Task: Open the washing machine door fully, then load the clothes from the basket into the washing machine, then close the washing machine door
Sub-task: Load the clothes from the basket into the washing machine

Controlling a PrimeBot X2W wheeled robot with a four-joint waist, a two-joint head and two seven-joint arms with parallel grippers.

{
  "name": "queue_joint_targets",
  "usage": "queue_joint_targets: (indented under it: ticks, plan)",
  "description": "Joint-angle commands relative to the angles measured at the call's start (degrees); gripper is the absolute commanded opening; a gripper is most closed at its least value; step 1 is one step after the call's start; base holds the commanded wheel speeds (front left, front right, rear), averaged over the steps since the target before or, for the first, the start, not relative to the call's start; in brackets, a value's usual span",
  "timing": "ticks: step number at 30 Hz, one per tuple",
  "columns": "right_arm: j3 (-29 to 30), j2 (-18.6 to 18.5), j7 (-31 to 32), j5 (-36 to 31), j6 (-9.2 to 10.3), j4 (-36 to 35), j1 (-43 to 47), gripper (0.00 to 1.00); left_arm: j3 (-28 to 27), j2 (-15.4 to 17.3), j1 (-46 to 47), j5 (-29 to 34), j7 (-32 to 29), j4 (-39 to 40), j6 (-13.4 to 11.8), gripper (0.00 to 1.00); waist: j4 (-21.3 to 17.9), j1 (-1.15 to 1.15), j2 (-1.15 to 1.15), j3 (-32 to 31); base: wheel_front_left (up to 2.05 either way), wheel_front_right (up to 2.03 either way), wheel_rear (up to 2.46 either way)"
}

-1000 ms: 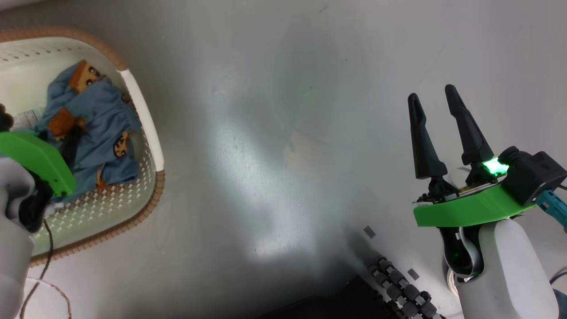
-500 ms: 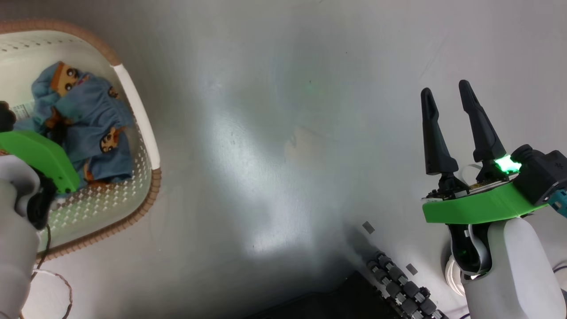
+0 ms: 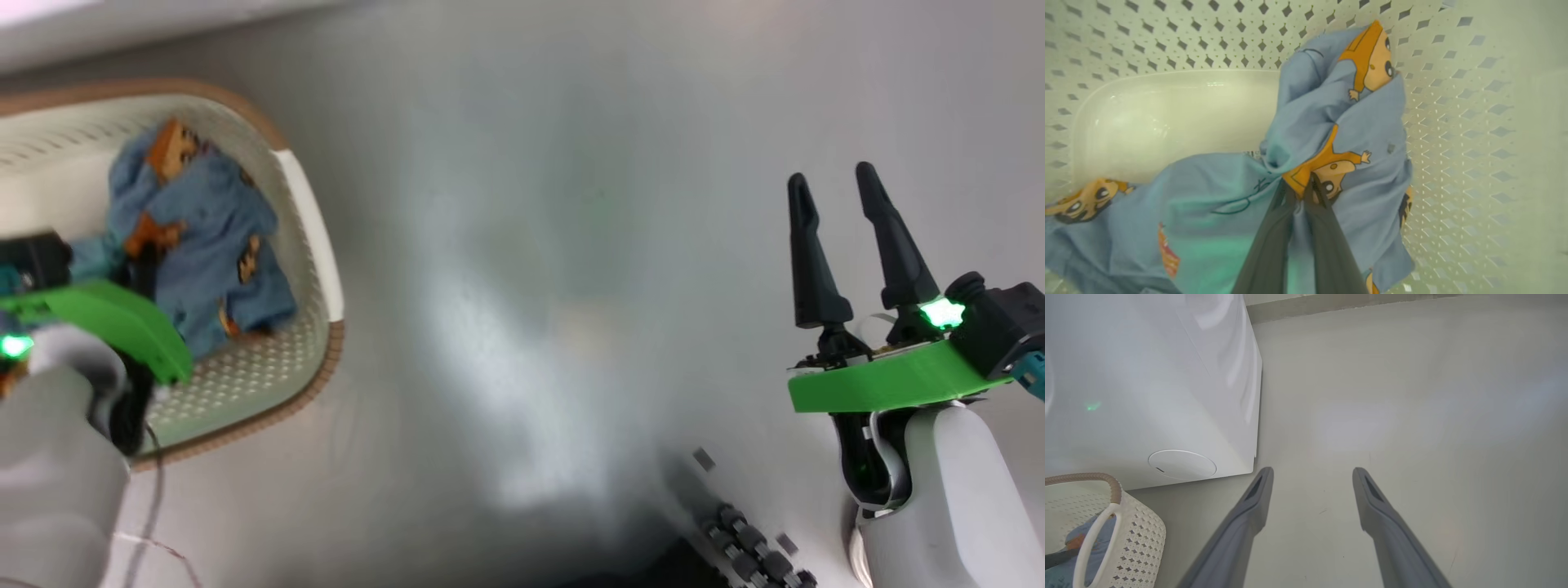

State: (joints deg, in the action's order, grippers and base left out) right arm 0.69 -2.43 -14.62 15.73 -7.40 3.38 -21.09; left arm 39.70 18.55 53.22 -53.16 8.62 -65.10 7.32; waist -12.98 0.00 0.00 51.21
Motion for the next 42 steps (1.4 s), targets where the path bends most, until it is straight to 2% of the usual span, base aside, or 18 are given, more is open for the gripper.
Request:
queue_joint_targets:
  ticks: [1, 7, 12, 19, 31, 37, 42]
  plan:
    - [-0.95, -0.44, -0.38, -1.08, -0.09, -0.78, 3.05, 1.0, -0.79, 1.9, -2.28, -0.27, 0.86, -0.34, 0.16, 0.0, 2.75, 0.0, 0.0, -3.94, 0.0, 0.0, 0.0]
    - [-0.2, -0.44, -0.38, -2.25, -0.09, 0.51, 5.83, 1.0, -1.38, -1.63, -6.06, -1.5, 5.12, -1.63, 0.16, 0.0, 5.86, 0.0, 0.0, -11.83, 0.0, 0.0, 0.0]
    - [0.47, -0.44, -0.38, -3.27, -0.09, 1.55, 9.2, 1.0, -2.85, -3.61, -10.35, -1.69, 6.29, -0.57, 0.16, 0.0, 7.86, 0.0, 0.0, -19.12, 0.0, 0.0, 0.0]
    - [1.4, -0.44, -0.38, -3.81, -0.09, 2.77, 14.14, 1.0, -10.53, -3.96, -19.13, 3.59, 6.36, 9.71, -2.79, 0.0, 10.11, 0.0, 0.0, -27.96, 0.0, 0.0, 0.0]
    - [1.96, -0.44, -0.38, -4.03, -0.09, 4.03, 21.46, 1.0, -22.05, -8.61, -36.3, 14.1, 6.37, 26.61, -6.13, 0.0, 12.39, 0.0, 0.0, -39.26, 0.0, 0.0, 0.0]
    - [2.11, -0.44, -0.38, -4.32, -0.09, 4.36, 24.01, 1.0, -25.41, -10.5, -42.24, 18.76, 6.37, 33.13, -7.64, 0.0, 13.48, 0.0, 0.0, -43.74, 0.0, 0.0, 0.0]
    - [2.34, -0.44, -0.38, -4.24, -0.09, 4.8, 25.91, 1.0, -26.9, -11.44, -45.93, 20.56, 6.38, 35.65, -7.92, 0.0, 14.29, 0.0, 0.0, -47.32, 0.0, 0.0, 0.0]
